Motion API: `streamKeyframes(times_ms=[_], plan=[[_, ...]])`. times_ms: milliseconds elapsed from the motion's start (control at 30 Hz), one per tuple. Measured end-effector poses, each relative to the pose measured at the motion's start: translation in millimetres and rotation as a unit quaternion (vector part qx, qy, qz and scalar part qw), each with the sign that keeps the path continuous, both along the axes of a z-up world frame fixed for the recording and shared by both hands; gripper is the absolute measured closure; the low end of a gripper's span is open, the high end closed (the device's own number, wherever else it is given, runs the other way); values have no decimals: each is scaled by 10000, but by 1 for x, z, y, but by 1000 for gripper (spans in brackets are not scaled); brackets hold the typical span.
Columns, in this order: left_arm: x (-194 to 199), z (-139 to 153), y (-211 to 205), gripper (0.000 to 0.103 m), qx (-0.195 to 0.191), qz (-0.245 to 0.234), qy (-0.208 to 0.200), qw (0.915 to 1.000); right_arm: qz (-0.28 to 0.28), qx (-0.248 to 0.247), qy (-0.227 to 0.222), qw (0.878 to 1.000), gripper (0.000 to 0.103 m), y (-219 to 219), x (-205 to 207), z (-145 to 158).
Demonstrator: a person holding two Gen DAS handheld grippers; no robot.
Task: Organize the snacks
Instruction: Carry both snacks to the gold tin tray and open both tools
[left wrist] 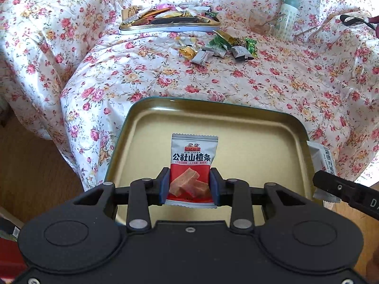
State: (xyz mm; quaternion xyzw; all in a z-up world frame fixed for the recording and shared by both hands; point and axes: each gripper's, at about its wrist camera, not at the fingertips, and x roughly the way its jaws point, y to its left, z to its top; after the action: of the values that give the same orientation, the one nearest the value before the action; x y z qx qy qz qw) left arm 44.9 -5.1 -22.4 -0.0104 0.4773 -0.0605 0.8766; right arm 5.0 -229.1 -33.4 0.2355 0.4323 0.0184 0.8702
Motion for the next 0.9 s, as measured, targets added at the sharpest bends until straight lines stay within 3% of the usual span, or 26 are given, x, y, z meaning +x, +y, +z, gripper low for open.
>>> streamKeyframes(times_ms=[600,900], plan=[[-7,-23,8,59,-119,346,378,9986,279,-47,288,9992,73,12,-6,-9],[-11,-21,6,58,-118,324,300,9990,219,-139,332,9991,70,11,-6,-9]])
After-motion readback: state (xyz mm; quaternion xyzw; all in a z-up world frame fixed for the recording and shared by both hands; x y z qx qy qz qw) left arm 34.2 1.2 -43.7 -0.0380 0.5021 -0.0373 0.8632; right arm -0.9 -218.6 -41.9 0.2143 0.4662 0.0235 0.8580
